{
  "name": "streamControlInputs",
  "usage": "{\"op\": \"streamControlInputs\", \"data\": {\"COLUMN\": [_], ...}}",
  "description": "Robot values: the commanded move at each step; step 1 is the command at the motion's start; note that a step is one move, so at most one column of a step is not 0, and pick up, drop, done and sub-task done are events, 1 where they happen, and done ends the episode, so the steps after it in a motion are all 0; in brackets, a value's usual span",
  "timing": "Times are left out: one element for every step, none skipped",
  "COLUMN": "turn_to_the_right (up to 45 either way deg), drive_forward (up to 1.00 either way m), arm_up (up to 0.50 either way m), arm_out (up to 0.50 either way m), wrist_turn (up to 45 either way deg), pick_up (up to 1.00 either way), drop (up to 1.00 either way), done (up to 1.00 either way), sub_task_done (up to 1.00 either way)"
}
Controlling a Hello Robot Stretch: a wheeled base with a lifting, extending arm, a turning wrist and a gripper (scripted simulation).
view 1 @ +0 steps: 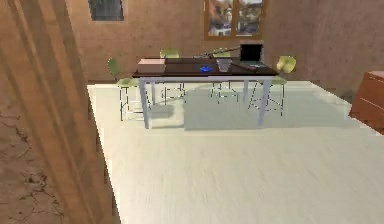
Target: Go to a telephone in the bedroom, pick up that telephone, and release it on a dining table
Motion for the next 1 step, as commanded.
{"op": "streamControlInputs", "data": {"turn_to_the_right": [0.0], "drive_forward": [0.15], "arm_up": [0.0], "arm_out": [0.0], "wrist_turn": [0.0], "pick_up": [0.0], "drop": [0.0], "done": [0.0], "sub_task_done": [0.0]}}
